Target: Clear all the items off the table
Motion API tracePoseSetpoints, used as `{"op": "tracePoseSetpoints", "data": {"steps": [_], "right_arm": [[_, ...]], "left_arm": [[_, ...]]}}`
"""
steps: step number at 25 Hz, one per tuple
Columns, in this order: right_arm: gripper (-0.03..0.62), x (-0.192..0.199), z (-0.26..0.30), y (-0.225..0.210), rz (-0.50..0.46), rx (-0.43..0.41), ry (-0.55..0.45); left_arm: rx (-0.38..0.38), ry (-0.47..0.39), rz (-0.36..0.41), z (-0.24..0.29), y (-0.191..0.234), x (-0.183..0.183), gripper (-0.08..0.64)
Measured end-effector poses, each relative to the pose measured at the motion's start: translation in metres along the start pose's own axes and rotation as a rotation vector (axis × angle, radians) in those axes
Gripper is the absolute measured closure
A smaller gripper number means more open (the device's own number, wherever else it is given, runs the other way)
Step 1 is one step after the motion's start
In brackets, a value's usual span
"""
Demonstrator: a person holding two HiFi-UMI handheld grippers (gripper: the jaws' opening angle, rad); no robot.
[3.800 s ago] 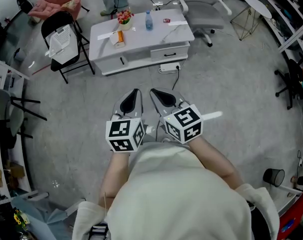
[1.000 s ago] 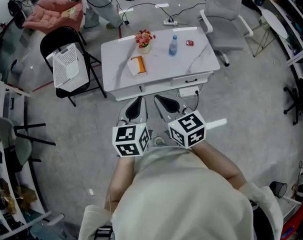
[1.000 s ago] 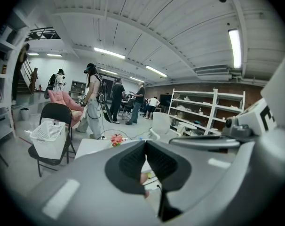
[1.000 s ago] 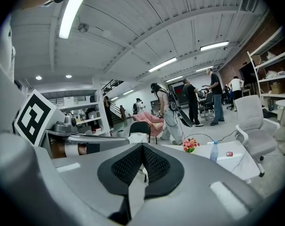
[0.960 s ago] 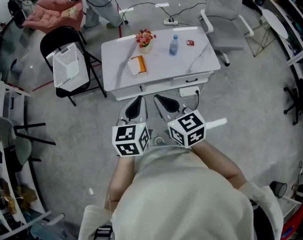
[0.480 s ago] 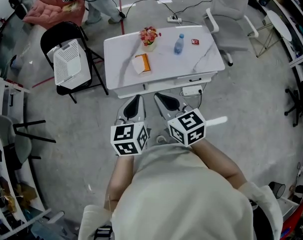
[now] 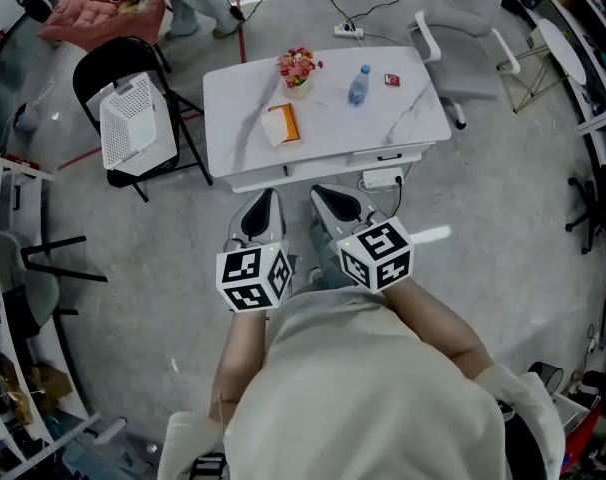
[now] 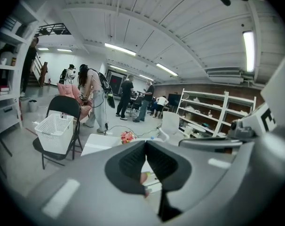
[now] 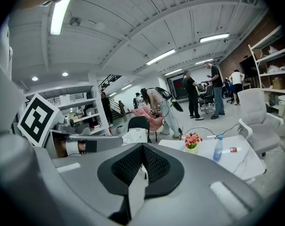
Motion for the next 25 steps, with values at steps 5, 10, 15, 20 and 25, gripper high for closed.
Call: {"op": "tracePoseSetpoints", "data": {"steps": [5, 10, 15, 20, 25], "right_arm": [[0.598, -0.009, 0.024, -0.020, 0.002, -0.011, 0.002], [0.597, -0.021, 0.056, -0.046, 0.009, -0.023, 0.007], [0.597, -0.028, 0.086, -0.071, 0.025, -0.030, 0.027], [0.597, -0.028, 0.112, -0.093, 0.035, -0.034, 0.063], [0.597, -0.017, 0.139, -0.112, 0.048, -0.040, 0.129]], "left_arm": [[-0.024, 0.003, -0.016, 0.025, 0.013, -0.006, 0.549], [-0.023, 0.003, -0.028, 0.059, 0.024, -0.018, 0.549], [-0.019, 0.012, -0.043, 0.093, 0.034, -0.027, 0.549], [-0.028, 0.029, -0.050, 0.122, 0.048, -0.033, 0.549], [-0.060, 0.076, -0.073, 0.150, 0.067, -0.027, 0.549]]}}
Point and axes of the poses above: the fingertips, and each gripper's own axes: z forward along the fingers, y to its left, x out of its underside, the point moved 3 cm from there along -z, backward along the fingers, and after that the axes turned 3 degrees about -z, right-handed, at the moved point
